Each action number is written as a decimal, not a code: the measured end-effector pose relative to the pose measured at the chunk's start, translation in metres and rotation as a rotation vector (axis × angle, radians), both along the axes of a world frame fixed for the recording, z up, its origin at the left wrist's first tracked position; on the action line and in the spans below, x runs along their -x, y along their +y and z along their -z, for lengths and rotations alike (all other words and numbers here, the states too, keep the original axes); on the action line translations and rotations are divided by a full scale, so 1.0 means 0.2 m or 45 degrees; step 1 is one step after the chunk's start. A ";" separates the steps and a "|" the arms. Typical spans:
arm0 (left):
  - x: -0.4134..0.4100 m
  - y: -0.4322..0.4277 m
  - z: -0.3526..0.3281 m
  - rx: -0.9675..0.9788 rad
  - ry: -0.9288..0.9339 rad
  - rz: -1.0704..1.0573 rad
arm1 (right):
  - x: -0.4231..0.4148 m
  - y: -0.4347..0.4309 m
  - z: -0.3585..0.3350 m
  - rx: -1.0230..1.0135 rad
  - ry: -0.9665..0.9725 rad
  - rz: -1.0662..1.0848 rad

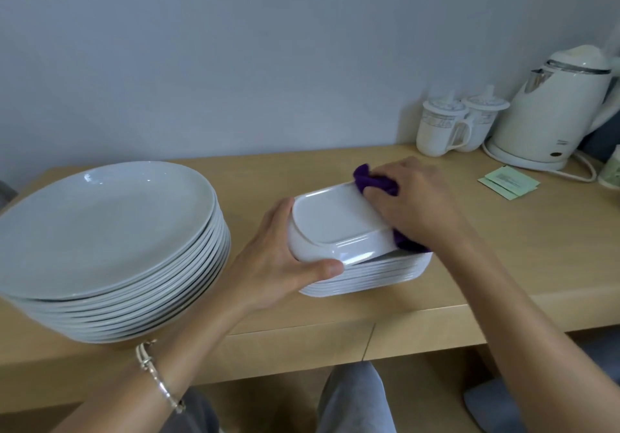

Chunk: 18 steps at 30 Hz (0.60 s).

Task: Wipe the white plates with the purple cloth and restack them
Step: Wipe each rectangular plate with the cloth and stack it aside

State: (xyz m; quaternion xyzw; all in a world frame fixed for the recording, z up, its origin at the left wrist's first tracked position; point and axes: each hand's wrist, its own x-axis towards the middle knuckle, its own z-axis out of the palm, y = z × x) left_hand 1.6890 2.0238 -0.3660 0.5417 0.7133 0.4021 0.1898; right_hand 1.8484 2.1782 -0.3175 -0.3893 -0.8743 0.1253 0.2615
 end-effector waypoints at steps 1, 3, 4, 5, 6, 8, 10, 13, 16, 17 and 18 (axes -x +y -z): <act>0.00 0.00 0.00 -0.010 -0.005 0.003 | 0.06 -0.05 0.01 -0.114 -0.045 -0.068; 0.00 0.00 0.00 -0.028 -0.038 0.021 | 0.19 -0.16 0.05 -0.183 -0.081 -0.277; 0.00 0.01 0.00 -0.035 -0.066 0.029 | 0.24 -0.20 0.06 -0.160 -0.089 -0.347; 0.01 0.01 0.00 -0.038 -0.086 0.036 | 0.28 -0.20 0.06 -0.127 -0.087 -0.368; 0.01 0.00 0.01 -0.033 -0.089 0.034 | 0.29 -0.17 0.05 -0.103 -0.090 -0.342; 0.01 0.00 0.00 -0.011 -0.048 0.023 | 0.26 -0.03 0.04 -0.102 -0.127 -0.199; 0.01 0.00 0.00 0.003 -0.027 0.017 | 0.19 0.10 0.00 -0.021 -0.167 -0.004; 0.01 0.00 0.00 0.016 -0.065 0.016 | 0.14 0.12 0.00 0.074 -0.171 0.082; 0.01 0.00 0.00 0.017 -0.066 0.031 | 0.22 -0.06 0.03 -0.142 -0.147 -0.194; 0.00 0.00 0.00 0.000 -0.090 0.032 | 0.25 -0.14 0.04 -0.166 -0.142 -0.313; 0.00 0.00 -0.01 -0.004 -0.122 0.029 | 0.27 -0.19 0.04 -0.146 -0.153 -0.392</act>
